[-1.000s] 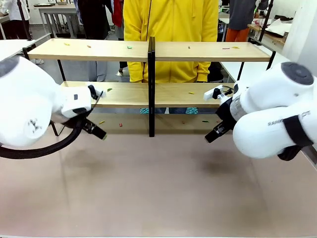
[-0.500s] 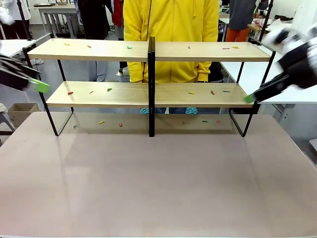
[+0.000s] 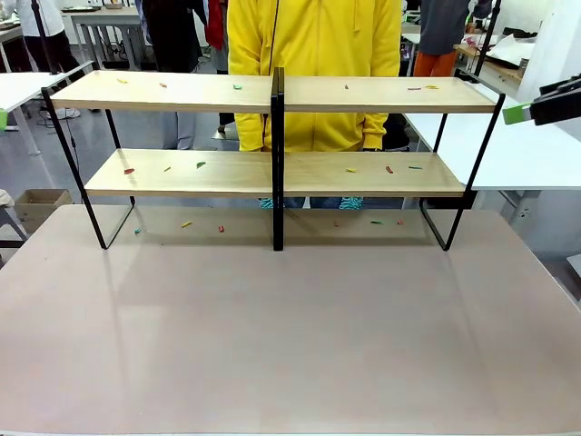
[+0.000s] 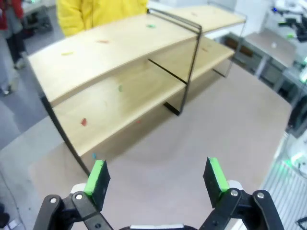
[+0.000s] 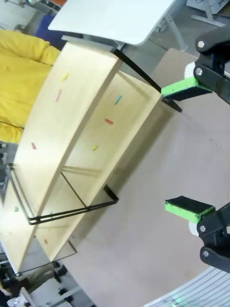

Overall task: Clean the shelves.
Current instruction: Pick up the Duster when the human hands it over.

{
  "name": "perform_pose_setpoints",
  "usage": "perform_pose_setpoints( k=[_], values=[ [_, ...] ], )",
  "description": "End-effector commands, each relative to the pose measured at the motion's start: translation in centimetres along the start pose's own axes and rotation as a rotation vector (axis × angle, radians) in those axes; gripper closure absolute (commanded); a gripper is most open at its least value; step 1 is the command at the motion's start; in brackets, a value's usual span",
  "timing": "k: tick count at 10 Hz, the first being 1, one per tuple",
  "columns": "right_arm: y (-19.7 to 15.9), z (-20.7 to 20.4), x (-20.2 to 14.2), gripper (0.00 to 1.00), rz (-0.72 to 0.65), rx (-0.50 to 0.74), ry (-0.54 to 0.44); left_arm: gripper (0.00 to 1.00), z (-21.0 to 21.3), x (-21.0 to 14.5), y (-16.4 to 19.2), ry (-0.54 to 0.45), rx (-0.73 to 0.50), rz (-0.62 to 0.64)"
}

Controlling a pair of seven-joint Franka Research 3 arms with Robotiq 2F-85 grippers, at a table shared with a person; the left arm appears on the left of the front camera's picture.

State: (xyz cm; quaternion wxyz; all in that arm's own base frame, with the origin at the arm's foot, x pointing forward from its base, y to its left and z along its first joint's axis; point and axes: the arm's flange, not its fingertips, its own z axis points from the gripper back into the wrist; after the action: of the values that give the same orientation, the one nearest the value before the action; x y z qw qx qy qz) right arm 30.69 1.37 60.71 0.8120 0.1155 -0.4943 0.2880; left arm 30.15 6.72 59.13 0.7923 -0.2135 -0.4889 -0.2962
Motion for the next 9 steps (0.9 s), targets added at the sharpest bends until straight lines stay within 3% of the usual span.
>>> perform_pose_setpoints(
  k=[1, 9],
  values=[
    [1.5, -1.7, -3.0, 0.00, 0.001, 0.019, -0.043, 0.00, -3.6, -6.6, -6.0, -0.040, 0.116, 0.057],
    [0.5, -2.9, -3.3, 0.00, -0.017, 0.007, -0.029, 0.00, -4.8, -6.0, -6.9, 0.069, 0.210, 0.069]
  ],
)
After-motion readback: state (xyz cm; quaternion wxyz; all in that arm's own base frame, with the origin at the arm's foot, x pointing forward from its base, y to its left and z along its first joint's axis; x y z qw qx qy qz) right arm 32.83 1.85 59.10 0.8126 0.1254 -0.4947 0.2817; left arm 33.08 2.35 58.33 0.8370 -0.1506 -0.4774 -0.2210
